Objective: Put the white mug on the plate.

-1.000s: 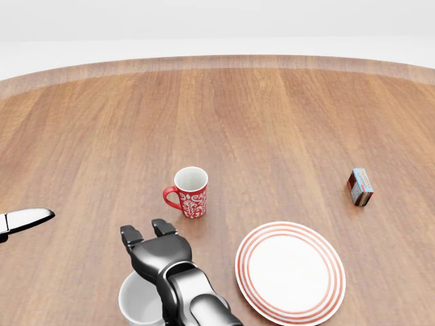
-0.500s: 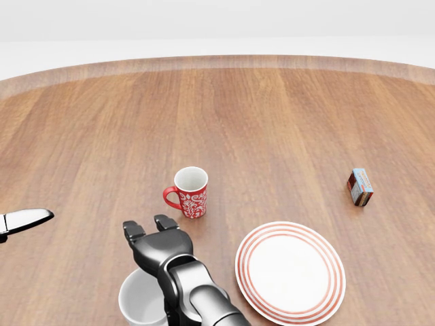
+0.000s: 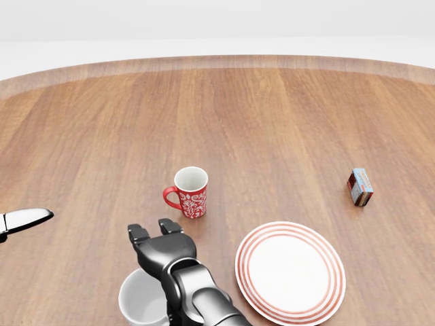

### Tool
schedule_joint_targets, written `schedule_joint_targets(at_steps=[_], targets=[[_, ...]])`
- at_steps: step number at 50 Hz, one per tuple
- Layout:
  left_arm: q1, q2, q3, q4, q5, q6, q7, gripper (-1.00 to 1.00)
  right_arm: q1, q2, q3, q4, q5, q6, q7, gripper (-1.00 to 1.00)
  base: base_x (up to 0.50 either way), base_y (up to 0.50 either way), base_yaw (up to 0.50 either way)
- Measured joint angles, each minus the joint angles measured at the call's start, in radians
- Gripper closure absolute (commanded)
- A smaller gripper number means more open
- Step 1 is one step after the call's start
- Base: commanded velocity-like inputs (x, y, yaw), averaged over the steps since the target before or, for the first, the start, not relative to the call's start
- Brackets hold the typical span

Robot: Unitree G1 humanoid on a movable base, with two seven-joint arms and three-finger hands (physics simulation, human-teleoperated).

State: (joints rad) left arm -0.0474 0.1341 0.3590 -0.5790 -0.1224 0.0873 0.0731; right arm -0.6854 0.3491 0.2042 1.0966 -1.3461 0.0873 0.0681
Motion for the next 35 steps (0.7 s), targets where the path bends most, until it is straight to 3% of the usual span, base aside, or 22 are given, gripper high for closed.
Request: schedule_joint_targets(at_steps=[35], targets=[[0.004,-0.002,-0.002,0.007,0.000,0.000,-0.001,-1.00,0.061,0.000,0.003,0.022,-0.115,0.000,-0.007,-1.00,0.00,0.00,0.00]])
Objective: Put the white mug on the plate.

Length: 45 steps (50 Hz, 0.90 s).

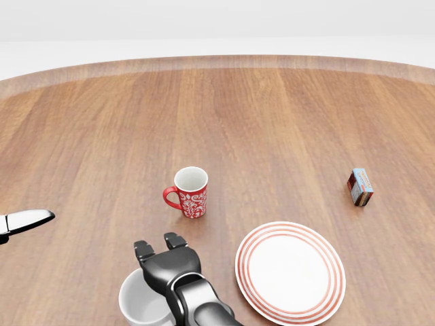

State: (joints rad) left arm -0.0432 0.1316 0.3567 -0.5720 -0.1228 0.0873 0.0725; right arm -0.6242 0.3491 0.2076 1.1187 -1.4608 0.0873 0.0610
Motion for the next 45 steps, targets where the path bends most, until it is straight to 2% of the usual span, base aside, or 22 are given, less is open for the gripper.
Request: schedule_joint_targets(at_steps=[5,6,7,13,28,45], targets=[[0.000,0.000,0.000,0.003,0.000,0.000,0.000,-1.00,0.003,0.000,-0.002,-0.002,-0.002,0.000,-0.004,-1.00,0.00,0.00,0.00],[0.000,0.000,-0.001,0.003,0.000,0.000,0.000,-1.00,0.004,0.000,-0.003,-0.002,-0.003,0.000,-0.005,-0.62,0.00,0.00,0.00],[0.000,0.000,-0.001,0.003,0.001,0.000,0.000,-1.00,0.002,0.000,-0.004,-0.006,0.000,0.000,-0.010,1.00,0.00,0.00,0.00],[-0.001,0.000,-0.002,0.006,0.001,0.000,0.000,-1.00,0.002,0.000,-0.007,-0.014,0.059,0.000,-0.038,1.00,0.00,0.00,0.00],[-0.001,0.000,-0.004,0.009,0.002,0.000,0.001,-1.00,0.010,0.000,-0.012,0.004,0.003,0.000,-0.002,1.00,0.00,0.00,0.00],[0.001,-0.002,-0.007,0.013,0.005,0.000,0.001,-1.00,-0.046,-0.030,-0.031,-0.006,0.070,0.000,-0.001,1.00,0.00,0.00,0.00]])
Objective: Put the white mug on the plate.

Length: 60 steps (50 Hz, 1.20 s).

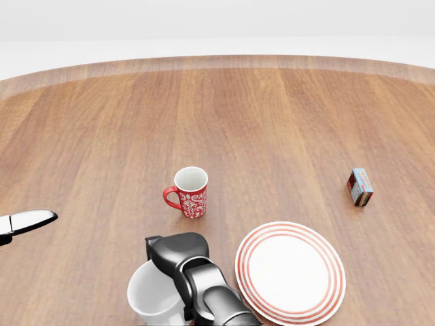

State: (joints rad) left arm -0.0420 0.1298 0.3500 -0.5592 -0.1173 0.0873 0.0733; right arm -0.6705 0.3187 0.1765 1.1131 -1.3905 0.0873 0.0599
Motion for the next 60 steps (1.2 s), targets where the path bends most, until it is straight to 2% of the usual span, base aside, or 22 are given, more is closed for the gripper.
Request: schedule_joint_targets(at_steps=[13,29,41,50,60], targets=[[0.000,-0.001,0.000,-0.004,0.003,0.000,0.000,-1.00,-0.143,-0.118,-0.033,-0.035,0.124,0.000,0.033,1.00,0.00,0.00,0.00],[-0.005,0.002,-0.001,0.000,0.007,0.000,0.003,-1.00,-0.316,-0.400,-0.116,-0.093,0.306,0.000,0.108,1.00,0.00,0.00,0.00],[-0.007,0.003,-0.002,0.003,0.009,0.000,0.004,-1.00,-0.320,-0.574,-0.172,-0.080,0.422,0.000,0.083,1.00,0.00,0.00,0.00],[-0.007,0.003,-0.003,0.006,0.010,0.000,0.004,-1.00,-0.283,-0.641,-0.196,-0.066,0.486,0.000,0.043,1.00,0.00,0.00,0.00],[-0.007,0.002,-0.005,0.008,0.011,0.000,0.005,-1.00,-0.206,-0.651,-0.202,-0.043,0.528,0.000,0.000,1.00,0.00,0.00,0.00]])
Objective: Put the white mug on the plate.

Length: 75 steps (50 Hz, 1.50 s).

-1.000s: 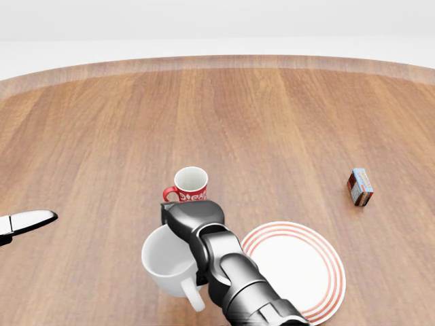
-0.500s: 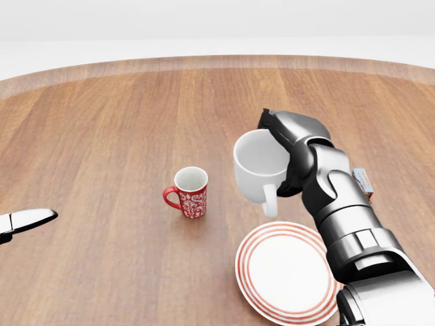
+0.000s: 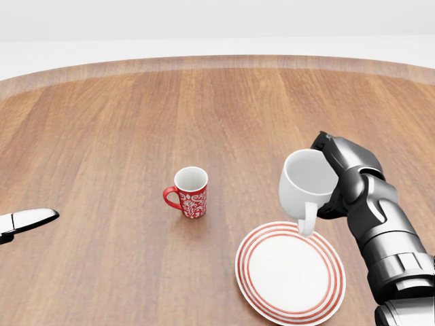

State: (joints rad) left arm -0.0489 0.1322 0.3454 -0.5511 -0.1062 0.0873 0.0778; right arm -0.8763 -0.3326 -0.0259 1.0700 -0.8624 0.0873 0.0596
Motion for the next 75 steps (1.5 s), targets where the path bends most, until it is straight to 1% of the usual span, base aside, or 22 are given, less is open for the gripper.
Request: schedule_joint_targets(at_steps=[15,28,75], targets=[[-0.001,0.000,-0.002,0.002,0.001,0.000,0.000,-1.00,0.100,0.021,0.006,0.026,-0.011,0.000,-0.025,1.00,0.00,0.00,0.00],[-0.001,0.000,-0.001,0.000,0.000,0.000,0.000,-1.00,0.151,0.045,0.008,0.037,-0.025,0.000,-0.003,1.00,0.00,0.00,0.00],[-0.002,0.000,-0.003,-0.001,0.002,0.000,0.000,-1.00,0.211,0.068,-0.009,0.046,-0.004,0.000,-0.011,1.00,0.00,0.00,0.00]])
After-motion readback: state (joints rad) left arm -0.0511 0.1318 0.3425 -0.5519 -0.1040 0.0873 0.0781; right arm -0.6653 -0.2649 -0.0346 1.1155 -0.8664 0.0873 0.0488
